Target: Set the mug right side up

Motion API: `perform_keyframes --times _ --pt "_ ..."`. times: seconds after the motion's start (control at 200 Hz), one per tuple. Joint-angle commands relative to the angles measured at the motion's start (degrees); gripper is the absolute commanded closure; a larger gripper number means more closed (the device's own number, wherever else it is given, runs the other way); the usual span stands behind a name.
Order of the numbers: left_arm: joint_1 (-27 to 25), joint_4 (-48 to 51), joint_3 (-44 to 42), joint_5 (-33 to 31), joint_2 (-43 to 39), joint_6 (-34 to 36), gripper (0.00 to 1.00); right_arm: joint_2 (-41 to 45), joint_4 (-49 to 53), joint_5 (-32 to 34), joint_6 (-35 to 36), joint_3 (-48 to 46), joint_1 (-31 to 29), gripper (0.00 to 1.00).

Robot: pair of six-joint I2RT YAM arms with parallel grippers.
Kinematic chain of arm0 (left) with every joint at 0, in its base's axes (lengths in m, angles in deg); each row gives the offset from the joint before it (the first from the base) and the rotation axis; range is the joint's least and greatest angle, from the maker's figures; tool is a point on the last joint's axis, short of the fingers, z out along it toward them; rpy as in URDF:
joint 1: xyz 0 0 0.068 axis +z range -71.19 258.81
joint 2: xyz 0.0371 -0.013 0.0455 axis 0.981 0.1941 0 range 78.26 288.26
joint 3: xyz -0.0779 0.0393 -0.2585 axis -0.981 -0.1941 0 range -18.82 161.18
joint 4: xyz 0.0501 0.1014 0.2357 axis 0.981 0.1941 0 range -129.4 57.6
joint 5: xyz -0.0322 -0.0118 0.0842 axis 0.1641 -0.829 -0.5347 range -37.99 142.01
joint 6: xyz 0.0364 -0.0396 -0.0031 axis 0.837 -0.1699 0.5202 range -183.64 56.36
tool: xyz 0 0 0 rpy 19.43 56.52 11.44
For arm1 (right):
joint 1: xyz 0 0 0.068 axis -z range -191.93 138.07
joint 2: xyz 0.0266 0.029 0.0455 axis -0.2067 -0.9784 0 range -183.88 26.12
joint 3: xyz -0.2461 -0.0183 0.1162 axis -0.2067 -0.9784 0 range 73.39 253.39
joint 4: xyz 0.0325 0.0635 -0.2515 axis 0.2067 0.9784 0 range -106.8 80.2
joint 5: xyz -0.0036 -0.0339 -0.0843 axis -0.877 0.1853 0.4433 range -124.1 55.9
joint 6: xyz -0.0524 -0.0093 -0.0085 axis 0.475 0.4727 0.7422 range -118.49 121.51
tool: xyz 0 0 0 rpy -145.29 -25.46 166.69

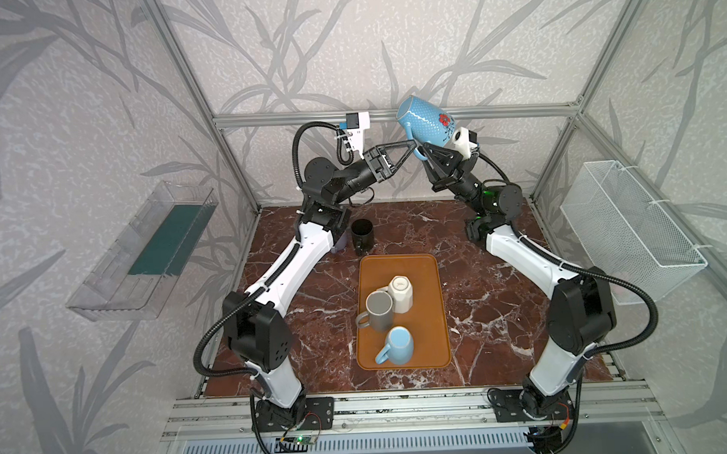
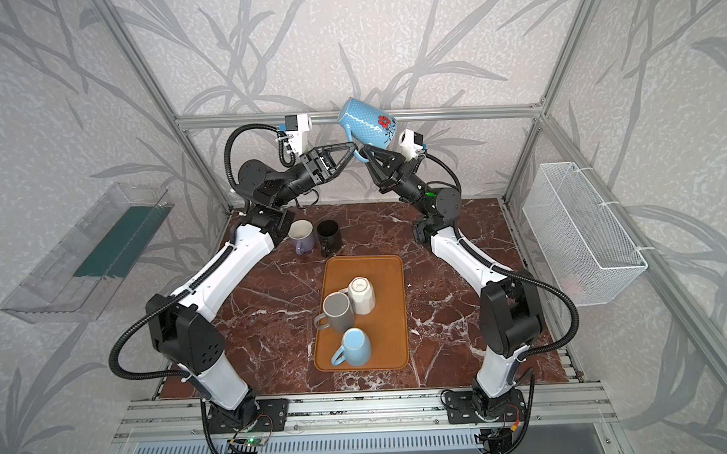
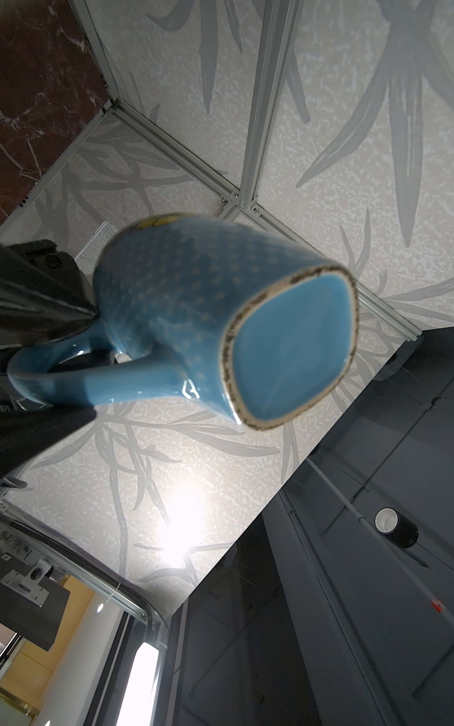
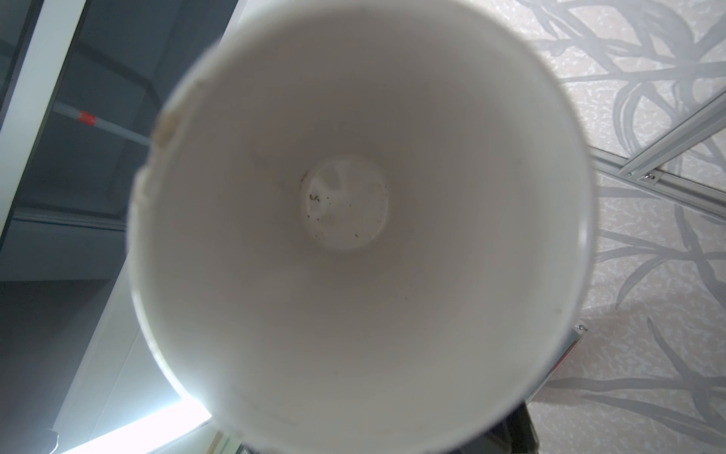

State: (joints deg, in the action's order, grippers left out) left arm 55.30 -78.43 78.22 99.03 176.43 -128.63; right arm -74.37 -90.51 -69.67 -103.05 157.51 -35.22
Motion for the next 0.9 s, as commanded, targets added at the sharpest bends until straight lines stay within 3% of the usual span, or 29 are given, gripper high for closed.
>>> perform_keyframes --times 0.0,0.22,0.645,0.895 --pt "0.4 4.2 -1.9 -1.1 -1.9 2.8 0.61 5.1 -6.6 0.2 1.5 0.2 -0.2 1.00" --pt "0.9 9.9 -4.8 -2.8 -4.6 6.3 0.60 6.7 -6.6 -0.3 2.8 -3.2 -0.3 1.00" --pt "0.8 12.9 -8.0 -1.2 -5.3 6.7 0.59 12.5 -5.2 -1.9 7.0 -15.2 -0.4 1.00" --pt "0.4 18.9 -12.4 -0.3 -7.8 10.7 0.59 15.8 -2.3 -3.5 10.1 -20.8 -0.4 1.00"
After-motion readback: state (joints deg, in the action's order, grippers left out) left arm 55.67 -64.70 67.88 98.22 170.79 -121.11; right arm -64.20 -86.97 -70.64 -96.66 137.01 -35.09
